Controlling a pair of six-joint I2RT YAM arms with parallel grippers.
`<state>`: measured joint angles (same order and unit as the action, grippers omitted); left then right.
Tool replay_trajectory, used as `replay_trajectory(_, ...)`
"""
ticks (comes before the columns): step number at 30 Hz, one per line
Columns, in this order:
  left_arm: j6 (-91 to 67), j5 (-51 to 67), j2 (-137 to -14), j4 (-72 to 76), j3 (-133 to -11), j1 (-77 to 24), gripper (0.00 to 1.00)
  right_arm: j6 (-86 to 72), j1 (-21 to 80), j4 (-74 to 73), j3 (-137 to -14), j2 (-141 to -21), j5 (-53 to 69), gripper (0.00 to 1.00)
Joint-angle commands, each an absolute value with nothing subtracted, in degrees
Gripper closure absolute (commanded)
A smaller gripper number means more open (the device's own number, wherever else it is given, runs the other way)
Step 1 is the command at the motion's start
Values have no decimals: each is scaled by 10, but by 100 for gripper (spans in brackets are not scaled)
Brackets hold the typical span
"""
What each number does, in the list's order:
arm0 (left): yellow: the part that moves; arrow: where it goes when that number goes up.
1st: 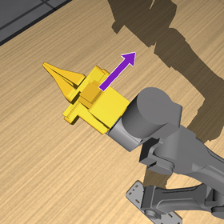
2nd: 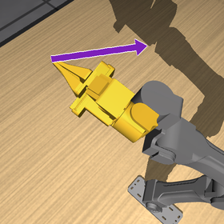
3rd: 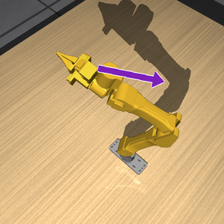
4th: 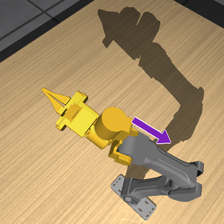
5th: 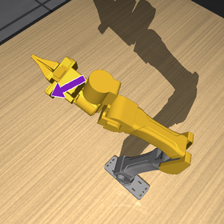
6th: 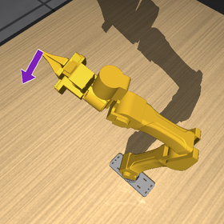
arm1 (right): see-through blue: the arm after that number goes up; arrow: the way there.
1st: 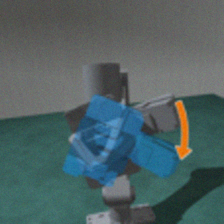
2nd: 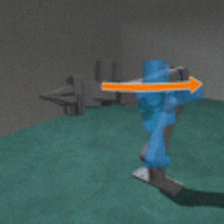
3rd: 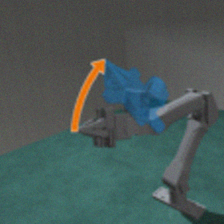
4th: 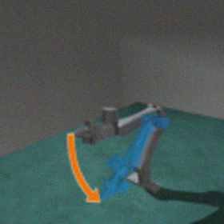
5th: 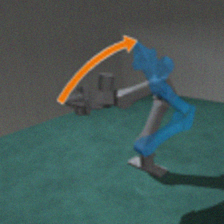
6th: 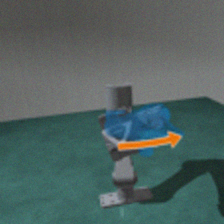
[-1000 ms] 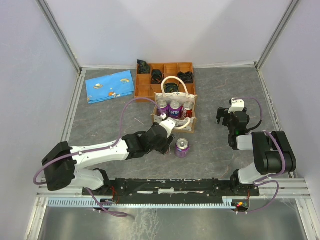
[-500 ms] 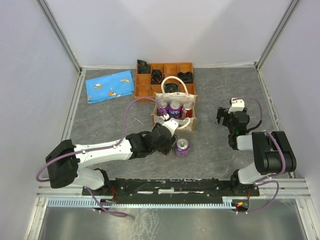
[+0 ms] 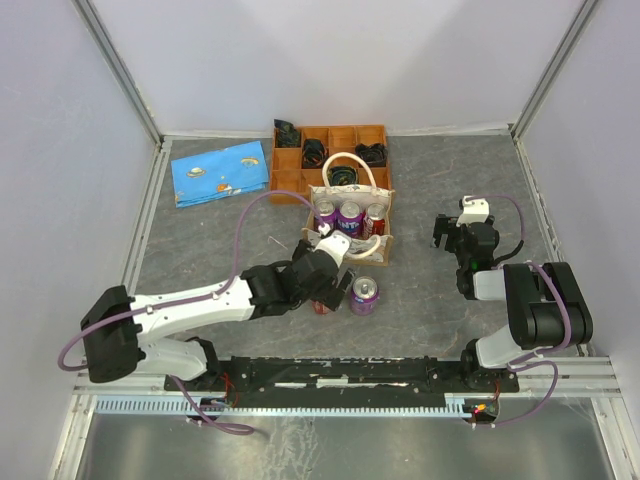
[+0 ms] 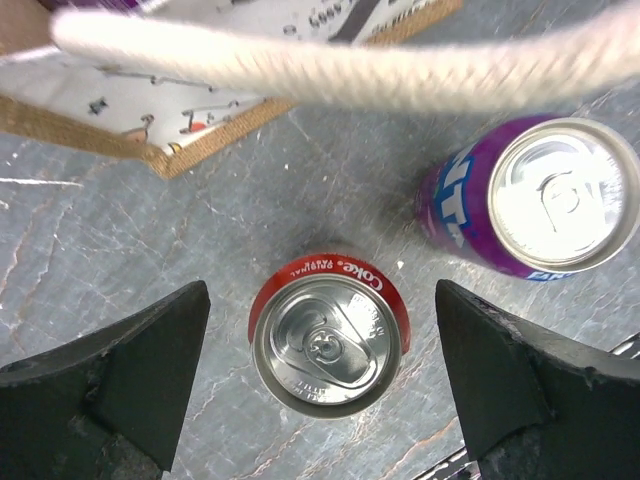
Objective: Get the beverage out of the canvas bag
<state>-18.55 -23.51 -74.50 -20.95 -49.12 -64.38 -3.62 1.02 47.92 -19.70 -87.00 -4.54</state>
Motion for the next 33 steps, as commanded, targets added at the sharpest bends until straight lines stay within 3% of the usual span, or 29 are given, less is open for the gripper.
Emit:
replay_trajectory(1,-203,-256,-719,-190,-524,-647,1,-31,12,491,-213,-868,-50,1)
replay_trajectory(11,-183,-268,-645,-188,-553,-649,4,-30,12,491,-214,-868,-49,1)
replay_trajectory(18,-85,-313,-594,-126,-596,-649,4,-31,12,491,-214,-868,-49,1)
replay_trajectory(21,-40,-349,-613,-87,-622,-647,5,-30,12,491,-214,-868,-49,1)
replay_trajectory(27,28,-354,-709,-57,-711,-615,17,-30,12,491,-214,-868,-49,1)
replay_trajectory(33,53,-196,-806,-69,-773,-503,15,-30,12,491,-214,-868,-49,1)
